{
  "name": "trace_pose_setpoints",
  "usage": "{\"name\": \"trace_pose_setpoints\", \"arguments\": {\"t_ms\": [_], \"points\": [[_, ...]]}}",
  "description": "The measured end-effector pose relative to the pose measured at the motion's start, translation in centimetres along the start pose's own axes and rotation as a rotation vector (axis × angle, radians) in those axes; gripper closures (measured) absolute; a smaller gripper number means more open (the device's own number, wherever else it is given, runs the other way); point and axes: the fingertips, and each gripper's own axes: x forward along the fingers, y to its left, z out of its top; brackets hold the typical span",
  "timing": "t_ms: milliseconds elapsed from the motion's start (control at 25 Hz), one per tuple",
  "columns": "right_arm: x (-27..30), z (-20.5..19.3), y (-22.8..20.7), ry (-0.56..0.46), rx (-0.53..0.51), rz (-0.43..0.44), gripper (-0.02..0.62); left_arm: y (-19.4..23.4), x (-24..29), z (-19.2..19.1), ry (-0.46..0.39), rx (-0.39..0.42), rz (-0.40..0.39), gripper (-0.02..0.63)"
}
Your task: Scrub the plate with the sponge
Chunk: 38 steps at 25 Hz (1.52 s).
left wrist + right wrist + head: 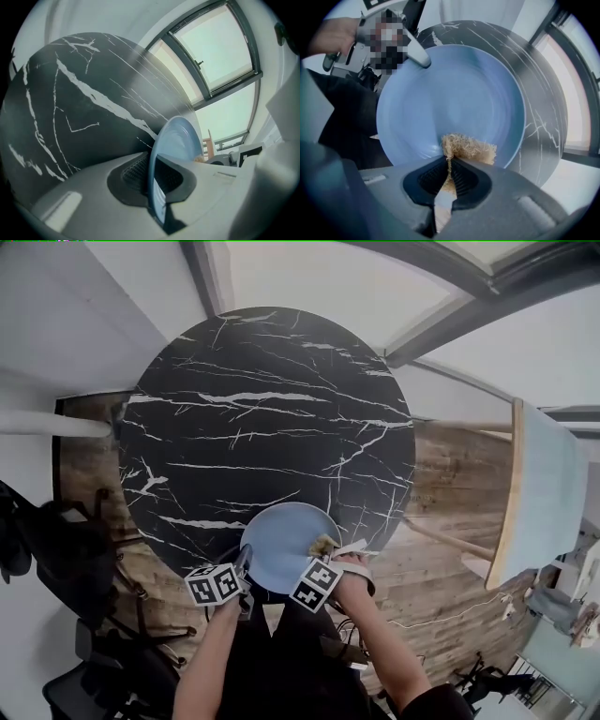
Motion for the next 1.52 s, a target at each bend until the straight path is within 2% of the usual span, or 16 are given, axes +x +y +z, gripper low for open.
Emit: {"name": "trace_pose_setpoints", "arguments": {"t_ms": [200,480,680,840,960,1200,1520], "points": [[0.2,-0.1,3.0,0.006,-0.005,0.095,0.572,0.0,0.0,0.0,-0.021,-0.037,-0.002,0.577],[0.0,0.5,6.8,-0.028,-0.001,0.259,0.572,-0.2,0.2,-0.1,-0.014,-0.025,-0.007,0.574],[0.1,1.5,9.6,-0.029,-0.089,0.336,0.572,-0.3,0.2,-0.2,-0.011,-0.033,-0.009,0.57],[-0.1,2.5,10.7,-0.056,-0.101,0.392,0.572,-0.3,0.2,-0.2,-0.008,-0.045,-0.011,0.569],[-0.3,3.1,11.3,-0.078,-0.134,0.421,0.572,-0.3,0.3,-0.1,-0.006,-0.046,-0.014,0.568],[-1.0,5.1,12.8,-0.187,-0.194,0.471,0.572,-0.4,0.2,-0.3,0.007,-0.043,-0.018,0.568],[-1.3,7.5,14.0,-0.266,-0.35,0.424,0.572,-0.8,0.5,-0.1,0.015,-0.023,-0.02,0.565]]}}
